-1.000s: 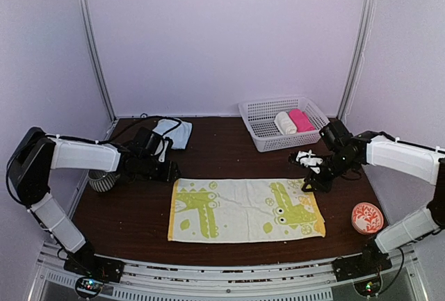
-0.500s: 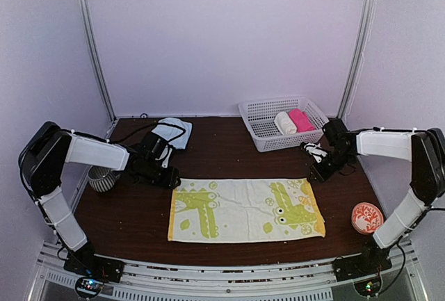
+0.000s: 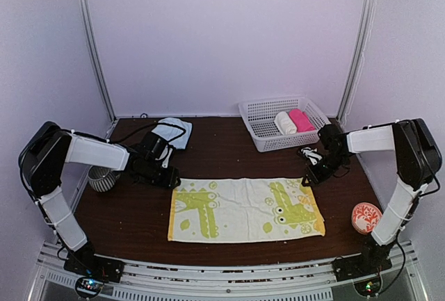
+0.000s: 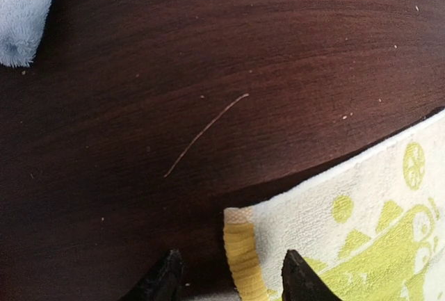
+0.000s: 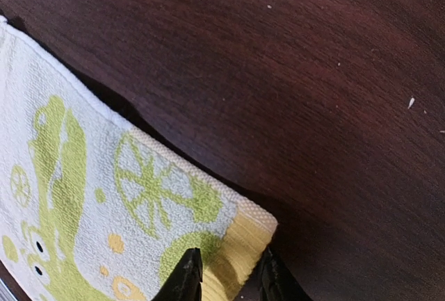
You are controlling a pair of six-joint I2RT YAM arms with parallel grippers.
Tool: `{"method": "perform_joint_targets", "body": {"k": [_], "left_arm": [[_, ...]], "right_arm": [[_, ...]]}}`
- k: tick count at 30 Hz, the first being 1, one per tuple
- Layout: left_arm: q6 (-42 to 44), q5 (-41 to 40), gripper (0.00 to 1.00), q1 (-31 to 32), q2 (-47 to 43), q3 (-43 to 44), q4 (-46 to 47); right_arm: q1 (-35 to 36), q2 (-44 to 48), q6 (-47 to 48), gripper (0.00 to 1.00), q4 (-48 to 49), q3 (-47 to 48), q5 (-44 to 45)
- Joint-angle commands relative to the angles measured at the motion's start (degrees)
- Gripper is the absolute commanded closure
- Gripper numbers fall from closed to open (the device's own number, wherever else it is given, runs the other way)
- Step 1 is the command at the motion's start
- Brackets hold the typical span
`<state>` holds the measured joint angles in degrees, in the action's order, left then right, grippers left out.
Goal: Roll the towels
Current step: Pick up the towel from the center of the board.
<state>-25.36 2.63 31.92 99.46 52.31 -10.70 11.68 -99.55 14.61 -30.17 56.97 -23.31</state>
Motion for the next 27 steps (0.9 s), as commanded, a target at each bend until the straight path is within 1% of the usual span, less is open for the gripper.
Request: {"method": "perform_joint_targets", "body": {"k": [1,6,10,12,16,18,20,22,24,27], "left_arm": [[0.74,-0.07,0.50,-0.22,0.13,0.71,1.32],[0.94,-1.23,0.50,-0.27,-1.47,0.62,0.99],[0.85,-1.87,0.50,-0.27,-2.26,0.30,0.96],[0.77,-2.04,0.50,-0.23,-2.66,0.05,0.94],[0.58,-2.69,0.49,-0.25,-4.04,-0.72,1.05],[0.62,-2.28,0.42,-0.38,-4.84,-1.62,1.83],[0.33,0.94,0.36,-1.51,-5.43,-3.29,4.44],[-0.63,6.86,0.35,-3.50,-5.86,-5.84,9.08],[-1.44,10.89,0.35,-5.08,-5.22,-6.65,11.38],[-1.33,14.19,0.39,-5.76,-3.04,-4.97,12.04]], "right_arm": [[-0.50,-1.43,-1.95,0.74,3.86,1.53,-4.78],[-1.59,-1.77,-2.74,0.81,5.30,1.55,-3.87],[-1.99,-2.71,-3.07,0.96,6.12,1.28,-4.41],[-2.57,-1.82,-3.29,1.00,6.70,0.59,-2.31],[-5.19,1.40,-3.71,1.00,7.72,-1.44,3.12],[-6.58,2.80,-4.06,1.00,9.82,-3.34,3.59],[-6.84,2.69,-3.42,1.00,10.62,-4.51,3.88],[-6.85,0.98,-2.99,1.00,9.40,-3.47,2.95],[-6.85,0.15,-2.72,1.00,8.75,-2.68,2.13],[-6.85,-0.45,-2.41,1.00,8.84,-2.16,1.22]]}}
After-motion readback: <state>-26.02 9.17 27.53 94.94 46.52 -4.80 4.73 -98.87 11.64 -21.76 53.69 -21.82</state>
